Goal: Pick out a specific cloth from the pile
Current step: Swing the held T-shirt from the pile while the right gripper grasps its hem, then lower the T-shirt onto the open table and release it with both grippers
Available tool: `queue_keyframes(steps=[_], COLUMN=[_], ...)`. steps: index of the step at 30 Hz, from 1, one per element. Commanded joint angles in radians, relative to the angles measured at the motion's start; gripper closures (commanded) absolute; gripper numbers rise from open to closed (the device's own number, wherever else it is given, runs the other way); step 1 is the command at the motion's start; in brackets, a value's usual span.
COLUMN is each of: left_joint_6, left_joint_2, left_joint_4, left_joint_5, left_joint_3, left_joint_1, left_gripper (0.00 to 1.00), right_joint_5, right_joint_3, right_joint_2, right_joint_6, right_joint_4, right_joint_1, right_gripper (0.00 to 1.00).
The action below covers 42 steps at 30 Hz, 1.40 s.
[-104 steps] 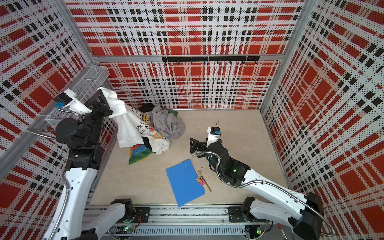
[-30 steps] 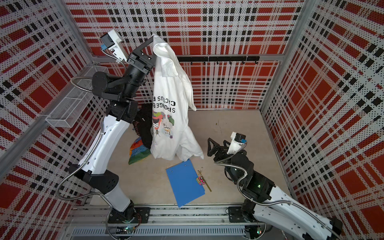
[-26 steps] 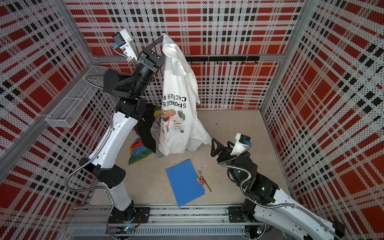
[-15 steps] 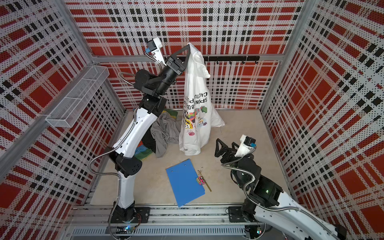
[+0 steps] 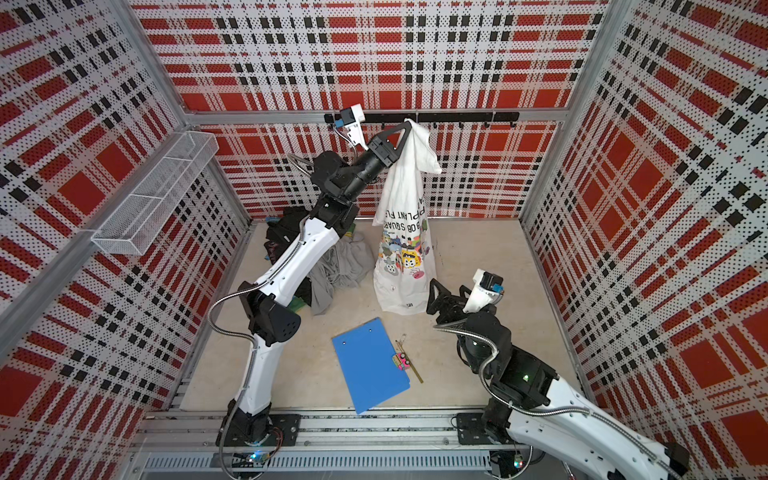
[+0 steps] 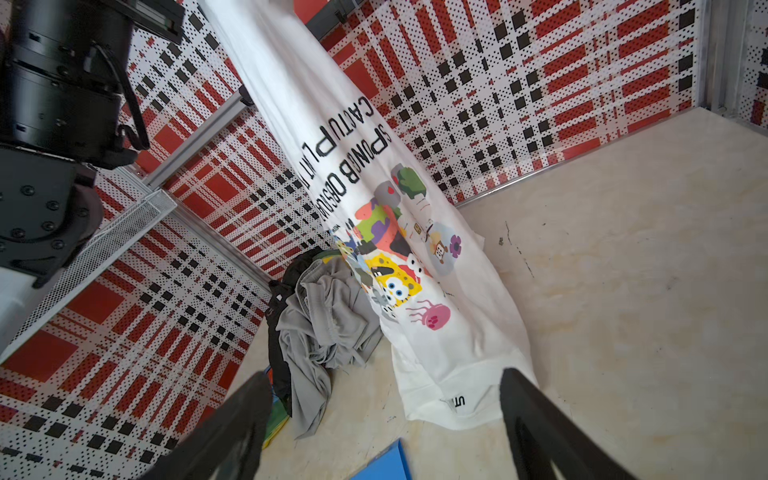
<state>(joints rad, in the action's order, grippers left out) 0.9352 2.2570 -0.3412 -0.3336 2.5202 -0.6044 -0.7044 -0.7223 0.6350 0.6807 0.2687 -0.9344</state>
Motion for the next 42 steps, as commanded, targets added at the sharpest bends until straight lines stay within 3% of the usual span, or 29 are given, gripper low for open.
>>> queue_keyframes(steps=[1, 5, 10, 13, 24, 32, 35, 38, 42], left_joint_6=[-0.005, -0.015, -0.015, -0.020, -0.012, -0.182, -0.183, -0.190, -0.264], left_joint_2=[-0.006, -0.013, -0.017, -0.022, -0.089, -0.272, -0.302, -0.326, -0.366], left_joint_4=[-0.042, -0.039, -0.039, -0.039, -0.038, 0.067, 0.069, 0.073, 0.133], left_joint_5=[-0.015, -0.016, -0.025, -0.029, -0.092, -0.099, -0.129, -0.154, -0.107], left_joint_3=[0.032, 0.013, 0.001, -0.004, -0.077, -0.354, -0.454, -0.545, -0.640], left_joint_1=[-0.031, -0.045, -0.061, -0.075, -0.095, -0.094, -0.086, -0.085, -0.072], left_gripper=[1.00, 1.00, 1.00, 1.00, 1.00, 1.00, 1.00, 1.00, 1.00], right_joint_5=[0.059, 0.356, 0.613, 0.775, 0.939, 0.880, 0.862, 0.907, 0.970], right_joint_3=[0.050, 0.108, 0.114, 0.114, -0.064, -0.022, 0.022, 0.053, 0.098], right_joint_2=[0.017, 0.070, 0.238, 0.361, 0.769, 0.758, 0.749, 0.749, 0.713], right_joint_6=[-0.029, -0.039, -0.021, 0.025, 0.093, 0.126, 0.125, 0.132, 0.123], right_joint_4=[-0.108, -0.276, -0.451, -0.613, -0.859, -0.804, -0.801, -0.823, -0.832], right_joint_1=[0.024, 0.129, 0.253, 0.339, 0.535, 0.648, 0.672, 0.699, 0.698], right_gripper=[0.16, 0.23, 0.36, 0.39, 0.51, 0.46, 0.45, 0.44, 0.42])
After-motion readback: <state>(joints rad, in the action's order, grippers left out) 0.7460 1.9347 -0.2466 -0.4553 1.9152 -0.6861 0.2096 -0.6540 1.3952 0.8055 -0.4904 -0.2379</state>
